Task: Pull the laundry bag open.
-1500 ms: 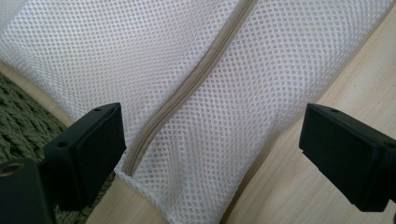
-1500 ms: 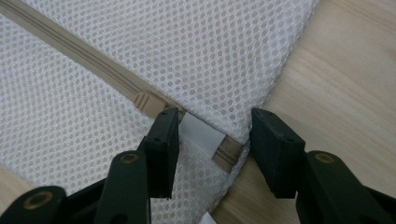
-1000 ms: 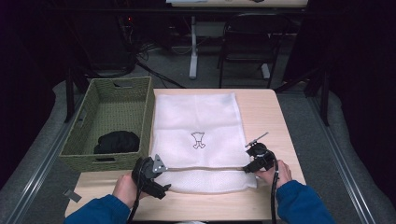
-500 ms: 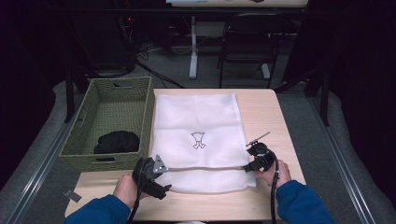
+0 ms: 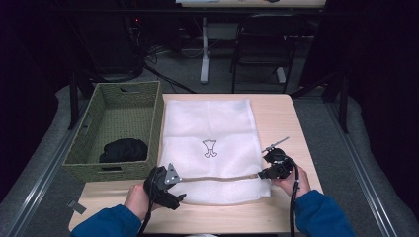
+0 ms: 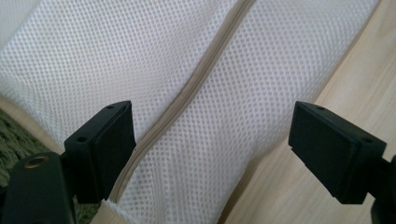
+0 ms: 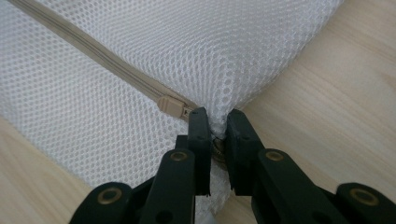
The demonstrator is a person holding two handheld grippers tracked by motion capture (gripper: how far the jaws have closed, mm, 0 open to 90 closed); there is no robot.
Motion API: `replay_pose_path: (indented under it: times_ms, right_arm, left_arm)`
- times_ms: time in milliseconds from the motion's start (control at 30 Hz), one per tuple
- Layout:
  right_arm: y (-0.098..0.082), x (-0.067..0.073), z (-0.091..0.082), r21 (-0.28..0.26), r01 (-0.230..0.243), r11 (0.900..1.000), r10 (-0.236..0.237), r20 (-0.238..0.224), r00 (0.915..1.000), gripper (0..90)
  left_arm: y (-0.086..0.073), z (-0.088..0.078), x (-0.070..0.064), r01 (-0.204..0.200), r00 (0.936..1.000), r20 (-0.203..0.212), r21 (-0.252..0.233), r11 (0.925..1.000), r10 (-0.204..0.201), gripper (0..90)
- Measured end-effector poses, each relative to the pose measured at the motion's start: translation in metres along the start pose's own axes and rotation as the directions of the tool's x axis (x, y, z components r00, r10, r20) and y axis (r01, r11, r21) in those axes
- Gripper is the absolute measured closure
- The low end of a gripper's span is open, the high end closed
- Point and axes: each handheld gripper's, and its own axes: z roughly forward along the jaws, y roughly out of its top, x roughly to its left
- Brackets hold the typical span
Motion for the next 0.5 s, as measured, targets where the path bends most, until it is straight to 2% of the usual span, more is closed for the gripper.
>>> replay_pose_path:
  times_ms: [167,400,500]
  right_arm:
    - [-0.001,0.004,-0.010,-0.038,0.006,0.999,-0.006,-0.017,0.9998,82.4]
    - [-0.003,0.005,-0.017,-0.071,0.011,0.997,-0.013,-0.025,0.9996,82.4]
    - [-0.003,0.006,-0.019,-0.088,0.004,0.996,-0.007,-0.039,0.9992,82.4]
  left_arm:
    - [0.008,0.002,-0.003,-0.008,1.0000,0.003,-0.028,0.9996,0.009,14.1]
    - [0.024,0.010,-0.008,-0.051,0.9987,0.001,-0.045,0.9977,0.051,11.6]
    - [0.036,0.016,-0.011,-0.078,0.9969,0.001,-0.060,0.9952,0.078,11.0]
